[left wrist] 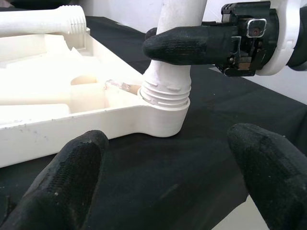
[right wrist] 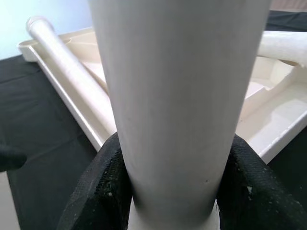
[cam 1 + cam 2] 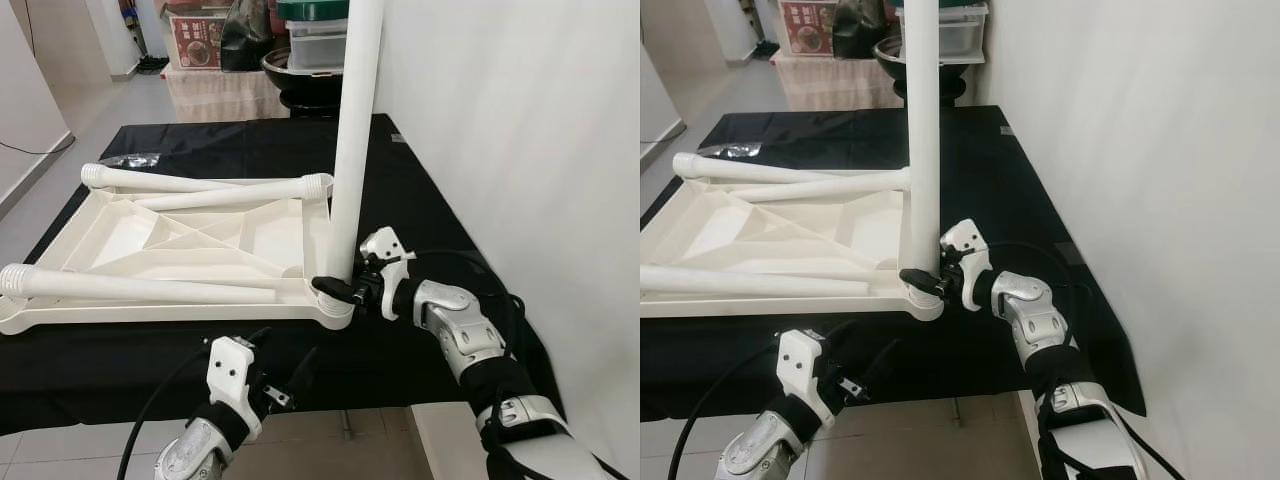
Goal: Building children table
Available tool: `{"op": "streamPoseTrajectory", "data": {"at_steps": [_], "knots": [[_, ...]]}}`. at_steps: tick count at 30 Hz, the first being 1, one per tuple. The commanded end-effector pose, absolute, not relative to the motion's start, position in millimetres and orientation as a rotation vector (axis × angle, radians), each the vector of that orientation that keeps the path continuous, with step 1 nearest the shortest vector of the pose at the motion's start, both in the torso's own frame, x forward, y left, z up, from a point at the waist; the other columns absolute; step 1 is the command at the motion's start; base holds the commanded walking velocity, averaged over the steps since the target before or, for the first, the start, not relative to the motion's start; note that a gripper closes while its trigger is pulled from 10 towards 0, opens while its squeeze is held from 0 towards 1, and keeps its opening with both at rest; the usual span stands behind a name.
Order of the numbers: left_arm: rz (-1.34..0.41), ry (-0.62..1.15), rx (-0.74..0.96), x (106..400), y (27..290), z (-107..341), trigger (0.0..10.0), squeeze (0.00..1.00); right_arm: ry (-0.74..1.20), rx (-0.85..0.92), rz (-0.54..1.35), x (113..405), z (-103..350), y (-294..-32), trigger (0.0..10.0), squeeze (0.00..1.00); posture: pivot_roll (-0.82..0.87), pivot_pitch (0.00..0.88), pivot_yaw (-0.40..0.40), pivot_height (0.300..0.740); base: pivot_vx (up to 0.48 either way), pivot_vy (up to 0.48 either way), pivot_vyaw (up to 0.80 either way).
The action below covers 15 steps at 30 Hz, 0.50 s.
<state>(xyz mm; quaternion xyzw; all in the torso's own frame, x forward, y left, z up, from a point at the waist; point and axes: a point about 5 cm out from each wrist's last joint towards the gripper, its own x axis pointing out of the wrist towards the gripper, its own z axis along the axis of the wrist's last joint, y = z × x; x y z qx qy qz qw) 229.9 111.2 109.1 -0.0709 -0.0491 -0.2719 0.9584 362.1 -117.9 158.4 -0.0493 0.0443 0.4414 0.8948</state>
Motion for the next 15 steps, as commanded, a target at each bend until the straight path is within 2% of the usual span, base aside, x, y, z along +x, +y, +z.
{"op": "streamPoseTrajectory", "data": {"at_steps": [1, 3, 4, 5, 6, 7, 8, 15], "knots": [[-0.543, -0.096, -0.141, 228, 112, 107, 10.0, 0.00, 0.136, -0.024, 0.845, 358, 143, -118, 0.0, 0.00, 0.04, 0.079, -0.033, 0.740, 0.000, 0.000, 0.00], [-0.543, -0.096, -0.141, 228, 112, 107, 10.0, 0.00, 0.136, -0.024, 0.845, 358, 143, -118, 0.0, 0.00, 0.04, 0.079, -0.033, 0.740, 0.000, 0.000, 0.00], [-0.543, -0.096, -0.142, 228, 113, 108, 10.0, 0.00, 0.144, -0.005, 0.769, 354, 136, -115, 0.0, 0.00, 0.04, 0.087, -0.037, 0.740, 0.000, 0.000, 0.00], [-0.543, -0.096, -0.142, 228, 113, 108, 10.0, 0.00, 0.144, -0.005, 0.769, 354, 136, -115, 0.0, 0.00, 0.04, 0.087, -0.037, 0.740, 0.000, 0.000, 0.00], [-0.543, -0.097, -0.142, 227, 114, 108, 10.0, 0.00, 0.155, -0.070, 0.609, 338, 121, -103, 0.0, 0.00, 0.03, 0.098, -0.035, 0.740, 0.000, 0.000, 0.00], [-0.543, -0.097, -0.142, 227, 114, 108, 10.0, 0.00, 0.155, -0.070, 0.609, 338, 121, -103, 0.0, 0.00, 0.03, 0.098, -0.035, 0.740, 0.000, 0.000, 0.00], [-0.543, -0.096, -0.141, 227, 116, 109, 10.0, 0.00, 0.129, -0.144, 0.432, 318, 114, -87, 0.0, 0.00, 0.02, 0.096, -0.019, 0.740, 0.000, 0.000, 0.00], [-0.547, -0.092, -0.137, 229, 116, 108, 10.0, 0.00, 0.153, -0.120, 0.407, 328, 115, -88, 0.0, 0.00, 0.03, 0.088, -0.023, 0.740, 0.000, 0.000, 0.00]]}}
